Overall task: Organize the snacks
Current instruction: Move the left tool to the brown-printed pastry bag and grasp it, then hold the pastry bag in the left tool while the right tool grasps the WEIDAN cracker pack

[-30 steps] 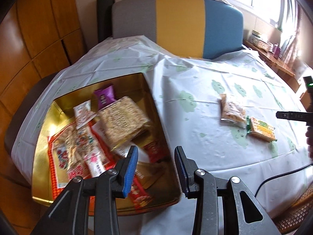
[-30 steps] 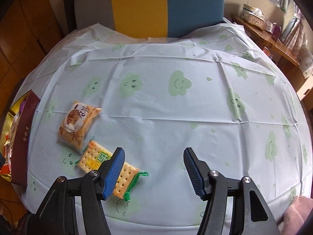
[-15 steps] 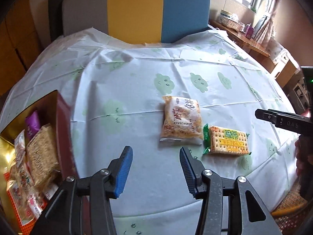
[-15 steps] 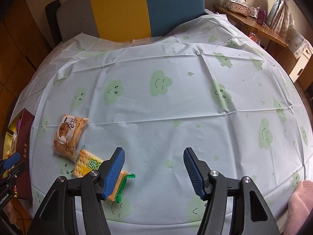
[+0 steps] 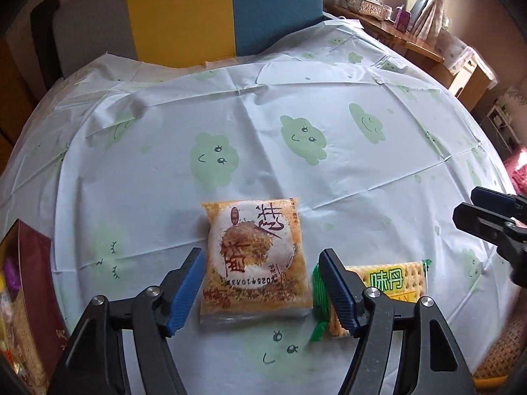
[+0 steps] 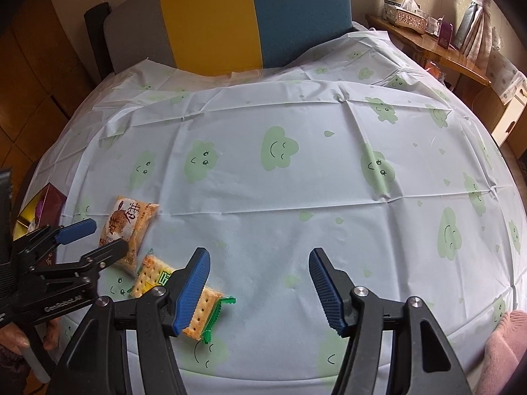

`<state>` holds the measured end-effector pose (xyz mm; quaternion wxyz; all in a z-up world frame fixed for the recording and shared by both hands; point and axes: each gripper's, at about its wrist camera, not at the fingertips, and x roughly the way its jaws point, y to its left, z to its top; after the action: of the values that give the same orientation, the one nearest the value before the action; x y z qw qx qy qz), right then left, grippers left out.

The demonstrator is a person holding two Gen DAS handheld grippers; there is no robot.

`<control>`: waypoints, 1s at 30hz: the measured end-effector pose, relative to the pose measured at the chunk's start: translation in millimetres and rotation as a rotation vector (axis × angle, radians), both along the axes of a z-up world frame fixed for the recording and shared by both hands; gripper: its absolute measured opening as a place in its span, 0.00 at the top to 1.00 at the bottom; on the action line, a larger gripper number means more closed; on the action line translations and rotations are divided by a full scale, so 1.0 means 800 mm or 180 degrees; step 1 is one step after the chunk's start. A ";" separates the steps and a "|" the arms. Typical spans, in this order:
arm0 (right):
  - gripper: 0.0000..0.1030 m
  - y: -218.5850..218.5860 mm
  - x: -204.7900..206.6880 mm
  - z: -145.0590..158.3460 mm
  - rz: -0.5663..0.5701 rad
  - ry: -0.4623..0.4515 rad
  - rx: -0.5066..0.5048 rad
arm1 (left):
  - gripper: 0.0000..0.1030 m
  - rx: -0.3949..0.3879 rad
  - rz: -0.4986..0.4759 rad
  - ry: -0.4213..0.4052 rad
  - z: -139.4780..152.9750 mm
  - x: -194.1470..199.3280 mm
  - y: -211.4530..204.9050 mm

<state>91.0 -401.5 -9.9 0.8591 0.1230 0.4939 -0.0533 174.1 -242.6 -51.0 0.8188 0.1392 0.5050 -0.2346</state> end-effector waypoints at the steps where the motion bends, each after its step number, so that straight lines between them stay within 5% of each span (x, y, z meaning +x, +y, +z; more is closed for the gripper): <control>1: 0.38 0.000 0.000 0.000 0.0001 -0.0002 0.0006 | 0.30 0.0010 -0.0017 -0.0012 -0.004 0.003 -0.004; 12: 0.38 -0.002 0.005 -0.005 0.0035 0.0060 0.0008 | 0.42 -0.0008 0.0053 -0.0076 -0.014 -0.002 0.014; 24: 0.38 0.007 0.006 -0.019 0.0129 0.0221 -0.0111 | 0.42 -0.0012 0.0267 -0.0098 -0.007 -0.098 0.093; 30: 0.37 0.043 0.009 -0.019 0.0681 0.0174 0.0145 | 0.41 -0.0022 0.0226 -0.0211 -0.017 -0.124 0.105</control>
<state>98.0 -367.0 -25.5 0.8430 0.0876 0.5286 0.0467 74.5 -158.6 -64.3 0.8434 0.1261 0.4815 -0.2024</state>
